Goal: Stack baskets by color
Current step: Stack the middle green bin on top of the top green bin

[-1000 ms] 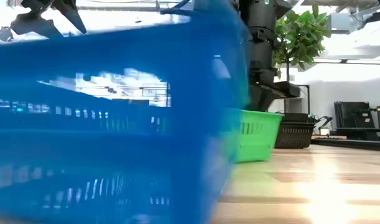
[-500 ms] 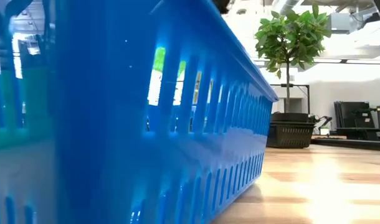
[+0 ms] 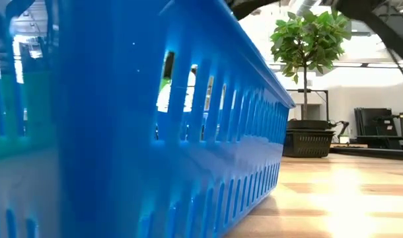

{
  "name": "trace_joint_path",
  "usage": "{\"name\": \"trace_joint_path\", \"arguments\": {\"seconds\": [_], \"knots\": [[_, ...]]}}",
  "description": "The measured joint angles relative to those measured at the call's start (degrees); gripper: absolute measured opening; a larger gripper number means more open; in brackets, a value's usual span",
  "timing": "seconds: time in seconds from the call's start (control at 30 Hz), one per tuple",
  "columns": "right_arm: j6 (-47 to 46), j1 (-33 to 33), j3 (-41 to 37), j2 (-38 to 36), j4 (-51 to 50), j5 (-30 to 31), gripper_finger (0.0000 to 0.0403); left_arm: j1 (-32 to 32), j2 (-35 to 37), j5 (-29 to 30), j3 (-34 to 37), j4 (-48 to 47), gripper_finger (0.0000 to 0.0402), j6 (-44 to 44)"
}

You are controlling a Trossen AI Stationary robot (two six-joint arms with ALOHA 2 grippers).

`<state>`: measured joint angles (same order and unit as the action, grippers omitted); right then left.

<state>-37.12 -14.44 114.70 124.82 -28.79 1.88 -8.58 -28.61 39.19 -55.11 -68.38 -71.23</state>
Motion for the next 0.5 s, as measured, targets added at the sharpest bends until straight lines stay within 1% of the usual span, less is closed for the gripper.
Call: {"name": "trace_joint_path", "arguments": {"seconds": [0.13,0.33,0.4,0.5], "knots": [[0.92,-0.81,6.94,5.87,0.48,-0.51,0.0008,0.00,0.67,1.55,0.06,0.02,0.0278,-0.01],[2.07,-1.33,16.09,13.13,-4.36,-0.47,0.0010,0.04,0.43,2.78,0.10,-0.04,0.0278,-0.05],[2.22,-1.37,17.80,14.63,-5.11,-0.43,0.0009,0.04,0.20,2.97,0.10,-0.09,0.0278,-0.01],[2.18,-1.43,18.35,16.03,-6.99,-0.25,0.0010,0.04,-0.08,3.15,0.10,-0.09,0.0278,0.00]]}}
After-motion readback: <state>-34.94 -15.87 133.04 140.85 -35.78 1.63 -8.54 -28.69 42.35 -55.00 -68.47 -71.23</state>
